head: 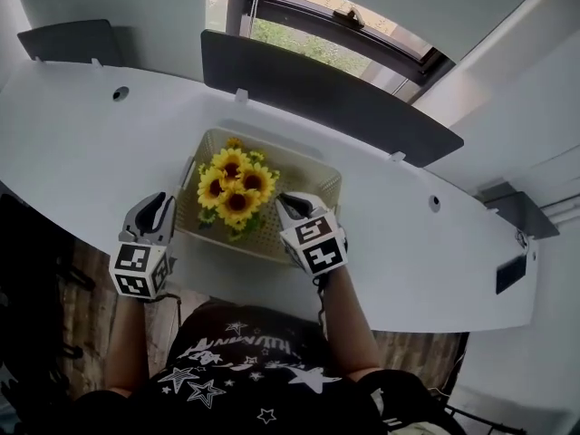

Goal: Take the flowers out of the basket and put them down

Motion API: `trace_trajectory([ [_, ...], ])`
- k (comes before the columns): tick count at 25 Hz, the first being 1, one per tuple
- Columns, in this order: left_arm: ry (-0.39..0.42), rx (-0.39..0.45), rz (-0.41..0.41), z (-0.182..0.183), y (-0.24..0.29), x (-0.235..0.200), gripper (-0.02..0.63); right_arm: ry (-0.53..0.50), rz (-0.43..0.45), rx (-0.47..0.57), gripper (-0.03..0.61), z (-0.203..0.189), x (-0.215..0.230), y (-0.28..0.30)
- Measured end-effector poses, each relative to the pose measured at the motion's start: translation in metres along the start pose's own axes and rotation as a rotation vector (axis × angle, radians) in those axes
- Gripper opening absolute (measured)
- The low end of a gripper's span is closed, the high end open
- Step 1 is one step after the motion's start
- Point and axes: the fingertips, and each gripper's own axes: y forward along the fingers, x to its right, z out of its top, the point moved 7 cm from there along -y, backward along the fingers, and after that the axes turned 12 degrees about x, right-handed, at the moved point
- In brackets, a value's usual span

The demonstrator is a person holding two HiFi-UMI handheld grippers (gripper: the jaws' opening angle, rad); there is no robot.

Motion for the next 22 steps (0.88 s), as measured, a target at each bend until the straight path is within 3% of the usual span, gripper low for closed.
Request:
trace_trajectory([
  [2, -0.014, -0.021, -0.043, -0.003, 0.005, -0.004, 0.097, -0.030, 0.014, -0.035, 0.025, 0.000, -0.003, 0.002],
  [8, -0.046, -0.111, -0.137, -0.018, 0.021, -0.012, 0.161, -0.050, 0.024, -0.100, 0.038, -0.002, -0.009, 0.008],
  [12, -0.045, -0.177, -0.169, -0.028, 0.028, -0.016, 0.161, -0.058, 0.027, -0.135, 0.041, -0.005, -0.013, 0.014],
  [18, -0.074, -0.221, -0.231, -0.035, 0.038, -0.014, 0.158, -0.167, 0.072, -0.280, 0.041, -0.018, -0.018, 0.027],
  [22, -0.149, -0.228, -0.249, -0.037, 0.040, -0.012, 0.098, -0.200, 0.100, -0.326, 0.065, -0.026, -0.022, 0.039],
])
